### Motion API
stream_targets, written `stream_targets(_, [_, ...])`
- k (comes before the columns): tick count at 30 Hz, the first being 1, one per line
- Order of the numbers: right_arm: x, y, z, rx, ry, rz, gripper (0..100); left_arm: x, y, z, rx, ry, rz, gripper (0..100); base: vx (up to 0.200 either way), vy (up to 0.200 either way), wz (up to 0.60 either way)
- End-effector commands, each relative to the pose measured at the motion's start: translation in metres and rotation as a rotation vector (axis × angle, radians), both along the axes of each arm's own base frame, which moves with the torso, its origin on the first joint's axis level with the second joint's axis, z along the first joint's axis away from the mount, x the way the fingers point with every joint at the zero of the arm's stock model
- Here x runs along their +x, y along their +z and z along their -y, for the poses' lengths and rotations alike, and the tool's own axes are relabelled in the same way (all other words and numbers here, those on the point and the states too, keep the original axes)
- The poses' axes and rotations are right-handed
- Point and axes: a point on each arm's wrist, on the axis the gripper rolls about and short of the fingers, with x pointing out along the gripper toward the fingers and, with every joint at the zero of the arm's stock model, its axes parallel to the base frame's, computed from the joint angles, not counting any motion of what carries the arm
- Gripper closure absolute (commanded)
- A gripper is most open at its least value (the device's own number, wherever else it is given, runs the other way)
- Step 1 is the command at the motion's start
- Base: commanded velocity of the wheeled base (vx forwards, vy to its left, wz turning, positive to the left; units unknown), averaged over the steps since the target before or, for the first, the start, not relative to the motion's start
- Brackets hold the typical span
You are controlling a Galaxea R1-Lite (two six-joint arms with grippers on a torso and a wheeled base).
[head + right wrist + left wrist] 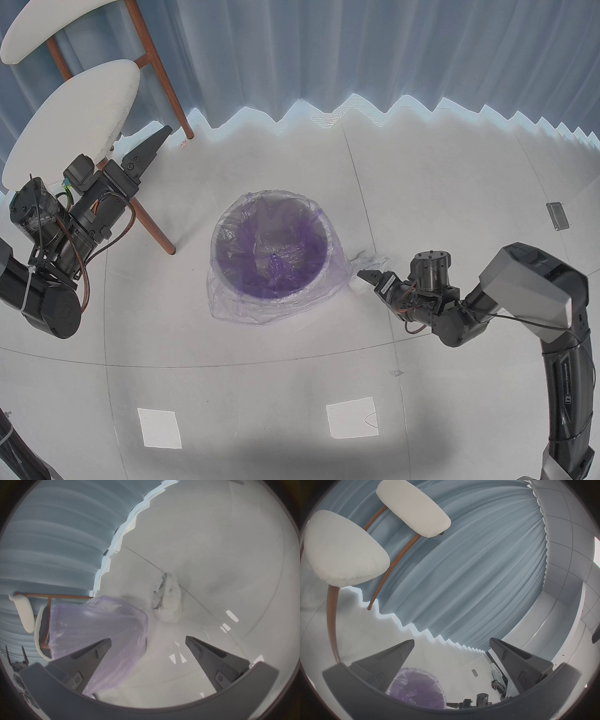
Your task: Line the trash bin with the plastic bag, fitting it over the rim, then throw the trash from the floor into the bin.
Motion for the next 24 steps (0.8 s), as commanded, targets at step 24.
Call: stream_targets(24, [-0.160, 0.028, 0.050, -0.521, 0.282, 0.485, 0, -0.011, -0.072, 0.055, 0.276, -0.142, -0.093, 0, 0.000, 0.000, 0.00])
